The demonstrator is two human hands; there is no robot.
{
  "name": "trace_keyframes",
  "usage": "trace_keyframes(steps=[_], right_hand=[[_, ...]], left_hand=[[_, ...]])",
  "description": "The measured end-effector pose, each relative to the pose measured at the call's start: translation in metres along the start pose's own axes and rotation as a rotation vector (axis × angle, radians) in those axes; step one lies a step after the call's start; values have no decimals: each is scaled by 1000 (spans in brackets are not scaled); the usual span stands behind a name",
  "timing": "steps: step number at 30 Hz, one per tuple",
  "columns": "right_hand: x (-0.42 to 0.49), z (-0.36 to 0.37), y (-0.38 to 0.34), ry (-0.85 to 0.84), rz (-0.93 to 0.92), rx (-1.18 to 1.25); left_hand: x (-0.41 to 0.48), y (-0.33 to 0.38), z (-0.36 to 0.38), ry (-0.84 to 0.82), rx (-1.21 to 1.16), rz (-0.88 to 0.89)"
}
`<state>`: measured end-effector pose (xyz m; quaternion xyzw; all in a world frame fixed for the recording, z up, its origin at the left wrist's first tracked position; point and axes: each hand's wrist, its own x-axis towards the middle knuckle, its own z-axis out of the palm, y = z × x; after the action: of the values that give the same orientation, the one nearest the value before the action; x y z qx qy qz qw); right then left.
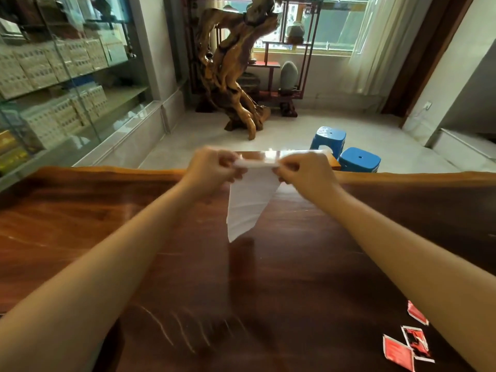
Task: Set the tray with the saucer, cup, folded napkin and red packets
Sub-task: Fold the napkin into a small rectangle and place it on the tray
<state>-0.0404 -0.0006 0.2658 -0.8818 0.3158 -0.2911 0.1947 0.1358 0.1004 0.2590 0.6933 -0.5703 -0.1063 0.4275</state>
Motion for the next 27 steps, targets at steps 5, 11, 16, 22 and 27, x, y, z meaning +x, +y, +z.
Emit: trace_keyframes(steps=[5,11,16,22,27], right_hand=[[-91,35,25,-204,-24,-25],[-198,67,33,-460,116,54],[-280,88,35,-575,236,130],[-343,99,30,-714,346,200],[-351,99,32,-811,358,202]], left_hand=[[-108,-39,49,-9,-31,-24],[-234,-51,97,-118,-174,-220],[-314,-53,117,-201,-156,-316],[-371,-56,126,-342,-129,-398],[-381,-52,128,-411,-133,-415]])
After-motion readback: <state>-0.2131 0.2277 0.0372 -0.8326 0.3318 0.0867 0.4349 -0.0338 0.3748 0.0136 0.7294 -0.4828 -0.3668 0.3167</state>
